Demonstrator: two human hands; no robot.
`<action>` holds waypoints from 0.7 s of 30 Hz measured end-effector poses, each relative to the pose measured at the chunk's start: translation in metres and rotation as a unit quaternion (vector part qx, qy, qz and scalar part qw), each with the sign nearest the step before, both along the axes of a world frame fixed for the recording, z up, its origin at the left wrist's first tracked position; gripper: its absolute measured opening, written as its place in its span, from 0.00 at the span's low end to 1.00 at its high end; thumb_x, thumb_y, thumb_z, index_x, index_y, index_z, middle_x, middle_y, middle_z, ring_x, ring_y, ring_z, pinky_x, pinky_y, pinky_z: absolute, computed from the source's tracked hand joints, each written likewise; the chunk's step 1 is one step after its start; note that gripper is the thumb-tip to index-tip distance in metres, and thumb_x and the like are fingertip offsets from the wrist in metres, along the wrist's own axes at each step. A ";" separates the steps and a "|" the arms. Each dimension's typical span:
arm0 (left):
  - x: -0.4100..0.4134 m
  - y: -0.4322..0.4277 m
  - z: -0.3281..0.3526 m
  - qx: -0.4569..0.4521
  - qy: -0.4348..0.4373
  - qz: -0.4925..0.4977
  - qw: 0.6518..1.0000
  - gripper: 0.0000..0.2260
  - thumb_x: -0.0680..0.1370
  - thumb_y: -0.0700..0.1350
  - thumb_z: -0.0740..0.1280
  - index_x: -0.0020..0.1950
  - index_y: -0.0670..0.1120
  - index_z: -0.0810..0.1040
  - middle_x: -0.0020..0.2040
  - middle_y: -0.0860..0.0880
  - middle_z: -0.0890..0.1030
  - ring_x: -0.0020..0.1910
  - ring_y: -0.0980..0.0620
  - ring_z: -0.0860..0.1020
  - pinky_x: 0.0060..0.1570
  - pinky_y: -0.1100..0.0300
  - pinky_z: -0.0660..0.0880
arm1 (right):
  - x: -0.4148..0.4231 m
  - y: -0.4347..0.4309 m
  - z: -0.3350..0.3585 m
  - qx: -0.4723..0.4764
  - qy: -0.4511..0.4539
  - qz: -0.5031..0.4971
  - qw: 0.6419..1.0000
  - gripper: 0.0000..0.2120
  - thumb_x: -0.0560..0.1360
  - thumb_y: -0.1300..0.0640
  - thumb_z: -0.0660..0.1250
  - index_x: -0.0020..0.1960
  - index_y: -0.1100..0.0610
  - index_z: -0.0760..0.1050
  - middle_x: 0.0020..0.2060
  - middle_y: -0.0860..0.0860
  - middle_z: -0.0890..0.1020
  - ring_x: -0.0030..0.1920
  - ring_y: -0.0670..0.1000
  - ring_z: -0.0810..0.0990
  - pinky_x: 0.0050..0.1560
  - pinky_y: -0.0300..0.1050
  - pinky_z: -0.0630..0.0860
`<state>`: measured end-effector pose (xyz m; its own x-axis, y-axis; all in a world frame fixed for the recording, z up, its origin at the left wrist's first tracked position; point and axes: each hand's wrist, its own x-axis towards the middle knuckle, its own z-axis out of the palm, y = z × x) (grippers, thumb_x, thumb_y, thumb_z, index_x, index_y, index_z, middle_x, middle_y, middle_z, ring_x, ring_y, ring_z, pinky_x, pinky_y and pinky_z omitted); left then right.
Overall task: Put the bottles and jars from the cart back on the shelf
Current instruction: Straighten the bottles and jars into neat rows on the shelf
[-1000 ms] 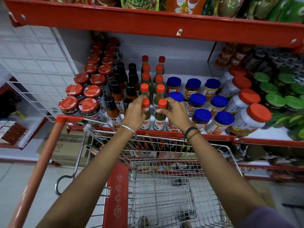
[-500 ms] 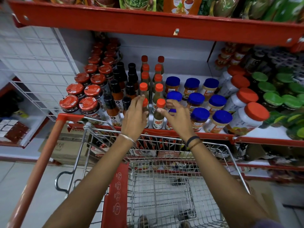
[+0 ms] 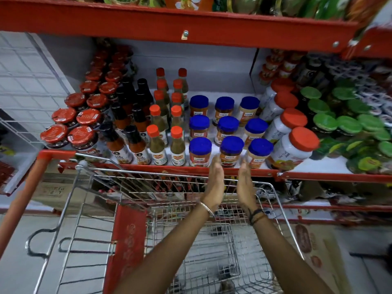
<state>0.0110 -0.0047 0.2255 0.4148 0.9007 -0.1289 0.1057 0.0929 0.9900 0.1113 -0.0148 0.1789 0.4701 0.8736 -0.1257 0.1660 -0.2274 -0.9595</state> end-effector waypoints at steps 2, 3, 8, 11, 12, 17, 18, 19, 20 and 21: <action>0.009 0.010 0.000 -0.046 -0.039 0.026 0.998 0.53 0.55 0.81 0.42 0.74 0.54 0.47 0.76 0.56 0.48 0.71 0.63 0.49 0.69 0.60 0.49 | 0.003 0.005 0.004 -0.001 0.017 0.021 1.000 0.40 0.69 0.27 0.41 0.75 0.45 0.47 0.78 0.48 0.50 0.75 0.46 0.50 0.76 0.55 0.49; 0.012 0.015 -0.001 -0.065 -0.052 0.032 0.996 0.55 0.54 0.82 0.42 0.75 0.53 0.46 0.77 0.52 0.47 0.73 0.58 0.49 0.71 0.54 0.49 | 0.005 0.007 0.005 -0.001 0.031 0.025 0.999 0.45 0.65 0.22 0.41 0.75 0.46 0.46 0.78 0.47 0.50 0.74 0.44 0.51 0.75 0.52 0.49; 0.019 0.030 -0.005 -0.062 -0.059 0.041 0.995 0.54 0.54 0.82 0.41 0.74 0.55 0.50 0.77 0.50 0.54 0.71 0.54 0.55 0.70 0.47 0.56 | 0.013 0.013 0.012 0.007 0.079 0.037 0.996 0.54 0.57 0.17 0.41 0.75 0.46 0.52 0.76 0.48 0.58 0.73 0.47 0.58 0.70 0.47 0.53; 0.019 0.031 -0.010 -0.053 -0.048 0.039 0.997 0.52 0.55 0.81 0.41 0.74 0.56 0.51 0.76 0.49 0.56 0.73 0.50 0.56 0.69 0.46 0.57 | 0.017 0.012 0.013 0.005 0.090 0.034 0.995 0.50 0.60 0.18 0.41 0.74 0.44 0.57 0.75 0.49 0.63 0.74 0.50 0.61 0.75 0.54 0.54; 0.018 0.032 -0.011 -0.050 -0.042 0.038 0.997 0.51 0.56 0.81 0.41 0.74 0.56 0.52 0.76 0.49 0.56 0.73 0.51 0.57 0.69 0.47 0.58 | 0.019 0.011 0.013 0.005 0.092 0.032 0.995 0.49 0.60 0.19 0.41 0.73 0.44 0.58 0.75 0.49 0.63 0.74 0.50 0.62 0.75 0.57 0.55; 0.013 0.034 -0.013 -0.063 -0.031 0.032 0.997 0.42 0.66 0.75 0.38 0.74 0.54 0.52 0.73 0.53 0.59 0.71 0.54 0.58 0.65 0.50 0.61 | 0.022 0.007 0.014 0.005 0.086 0.039 0.996 0.48 0.61 0.19 0.40 0.72 0.44 0.60 0.74 0.51 0.64 0.73 0.51 0.64 0.75 0.59 0.58; 0.013 0.034 -0.013 -0.067 -0.032 0.034 0.997 0.36 0.71 0.69 0.36 0.74 0.54 0.52 0.75 0.51 0.58 0.73 0.52 0.57 0.66 0.48 0.61 | 0.022 0.006 0.014 0.005 0.086 0.042 0.995 0.49 0.60 0.19 0.40 0.72 0.45 0.59 0.74 0.51 0.64 0.73 0.51 0.64 0.75 0.59 0.58; 0.013 0.034 -0.012 -0.068 -0.031 0.033 0.997 0.33 0.73 0.65 0.35 0.74 0.54 0.51 0.76 0.49 0.56 0.74 0.49 0.57 0.67 0.47 0.61 | 0.023 0.006 0.014 0.004 0.087 0.045 0.995 0.49 0.60 0.19 0.40 0.72 0.45 0.59 0.74 0.51 0.65 0.73 0.51 0.64 0.75 0.59 0.58; 0.013 0.035 -0.013 -0.067 -0.025 0.032 0.997 0.32 0.73 0.64 0.35 0.74 0.54 0.51 0.76 0.48 0.56 0.74 0.48 0.57 0.68 0.46 0.61 | 0.023 0.006 0.015 0.004 0.089 0.048 0.995 0.50 0.60 0.18 0.40 0.72 0.45 0.59 0.74 0.51 0.65 0.73 0.51 0.64 0.75 0.59 0.58; 0.013 0.034 -0.013 -0.063 -0.018 0.032 0.997 0.32 0.73 0.64 0.36 0.74 0.54 0.52 0.76 0.47 0.56 0.74 0.48 0.57 0.69 0.45 0.61 | 0.022 0.005 0.015 0.005 0.090 0.050 0.995 0.50 0.59 0.18 0.40 0.73 0.45 0.59 0.74 0.51 0.65 0.73 0.51 0.64 0.75 0.59 0.57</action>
